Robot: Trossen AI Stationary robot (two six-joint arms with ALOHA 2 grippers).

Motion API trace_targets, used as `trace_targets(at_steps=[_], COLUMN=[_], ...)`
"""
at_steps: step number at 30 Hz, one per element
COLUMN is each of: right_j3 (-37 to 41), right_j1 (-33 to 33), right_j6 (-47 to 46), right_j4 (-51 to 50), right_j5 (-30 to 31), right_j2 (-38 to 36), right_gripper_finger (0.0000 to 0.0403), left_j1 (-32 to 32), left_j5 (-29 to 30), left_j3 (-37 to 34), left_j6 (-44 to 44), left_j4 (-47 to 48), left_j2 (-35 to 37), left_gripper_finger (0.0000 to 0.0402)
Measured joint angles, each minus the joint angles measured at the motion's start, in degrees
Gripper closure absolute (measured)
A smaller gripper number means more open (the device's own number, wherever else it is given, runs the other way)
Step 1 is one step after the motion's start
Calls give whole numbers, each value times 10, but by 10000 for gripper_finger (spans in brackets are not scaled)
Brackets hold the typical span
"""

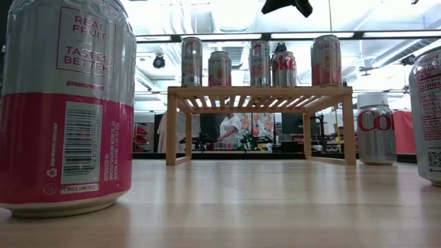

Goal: Place canned beverage on shelf
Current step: Put the left white soda can on the shelf aligned with the other white soda can

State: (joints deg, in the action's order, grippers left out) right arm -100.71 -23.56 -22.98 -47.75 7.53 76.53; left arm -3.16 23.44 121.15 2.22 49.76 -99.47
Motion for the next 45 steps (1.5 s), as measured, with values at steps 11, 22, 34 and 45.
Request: trace_targets(at_steps=[11, 22, 34, 45], right_j3=[0, 0, 0, 0], right_j1=[-1, -10, -47, -70], right_j6=[10, 35, 61, 80], right_j4=[-50, -63, -65, -64], right_j5=[0, 22, 32, 31], right_j2=[-10, 4, 8, 13], right_gripper_finger=[394, 394, 394, 394], left_j1=[-3, -22, -43, -57], left_j5=[0, 0, 0, 54], left_j3=[-85, -96, -96, -86], left_j6=[1, 20, 27, 32], left_j4=[-100, -138, -142, -146], left_j2=[-5, -42, -77, -108], left_gripper_finger=[402, 402, 402, 402])
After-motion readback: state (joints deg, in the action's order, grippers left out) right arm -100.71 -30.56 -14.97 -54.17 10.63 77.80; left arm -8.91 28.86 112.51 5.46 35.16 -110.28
